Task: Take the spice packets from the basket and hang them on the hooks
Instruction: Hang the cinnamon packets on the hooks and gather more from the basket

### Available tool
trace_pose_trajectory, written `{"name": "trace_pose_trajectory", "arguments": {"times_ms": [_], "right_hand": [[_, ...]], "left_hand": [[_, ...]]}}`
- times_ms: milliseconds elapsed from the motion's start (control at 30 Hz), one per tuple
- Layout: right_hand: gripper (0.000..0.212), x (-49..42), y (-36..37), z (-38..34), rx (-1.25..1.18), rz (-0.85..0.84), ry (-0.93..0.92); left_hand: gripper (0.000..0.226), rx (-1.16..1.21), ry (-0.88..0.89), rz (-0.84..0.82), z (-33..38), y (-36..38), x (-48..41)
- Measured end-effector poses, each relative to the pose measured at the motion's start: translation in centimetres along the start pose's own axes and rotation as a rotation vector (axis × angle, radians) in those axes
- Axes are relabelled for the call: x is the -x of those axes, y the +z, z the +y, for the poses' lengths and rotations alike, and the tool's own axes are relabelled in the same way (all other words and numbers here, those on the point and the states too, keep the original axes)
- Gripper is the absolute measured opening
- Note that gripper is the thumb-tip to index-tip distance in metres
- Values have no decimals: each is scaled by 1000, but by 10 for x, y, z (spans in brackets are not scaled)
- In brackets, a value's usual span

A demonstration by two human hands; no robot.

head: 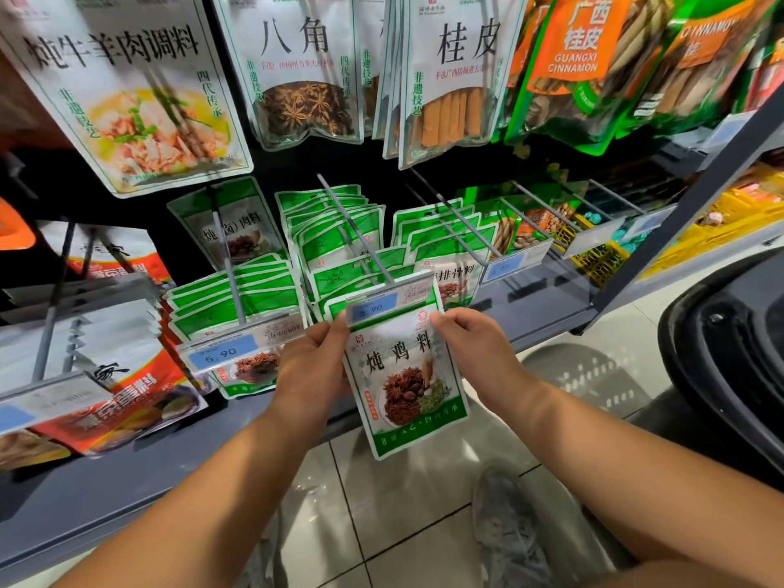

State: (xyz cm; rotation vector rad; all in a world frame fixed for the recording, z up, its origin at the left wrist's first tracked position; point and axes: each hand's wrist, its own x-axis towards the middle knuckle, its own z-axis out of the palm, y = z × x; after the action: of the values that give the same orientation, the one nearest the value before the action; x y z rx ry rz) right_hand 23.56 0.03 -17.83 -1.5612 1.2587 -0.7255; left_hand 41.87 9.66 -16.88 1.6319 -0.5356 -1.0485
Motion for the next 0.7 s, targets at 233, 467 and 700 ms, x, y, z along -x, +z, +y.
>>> {"name": "trace_pose_trajectory", "arguments": {"times_ms": [233,467,700], "right_hand": [[47,-4,9,-1,127,-27,4],[40,-14,17,12,291,-44,99],[40,-25,20,16,316,-45,98]], "left_hand": [[55,-79,-15,37,-10,-3,-15],[100,-177,-127,141,5,8,-36],[43,-94,100,260,16,27,-62]]}}
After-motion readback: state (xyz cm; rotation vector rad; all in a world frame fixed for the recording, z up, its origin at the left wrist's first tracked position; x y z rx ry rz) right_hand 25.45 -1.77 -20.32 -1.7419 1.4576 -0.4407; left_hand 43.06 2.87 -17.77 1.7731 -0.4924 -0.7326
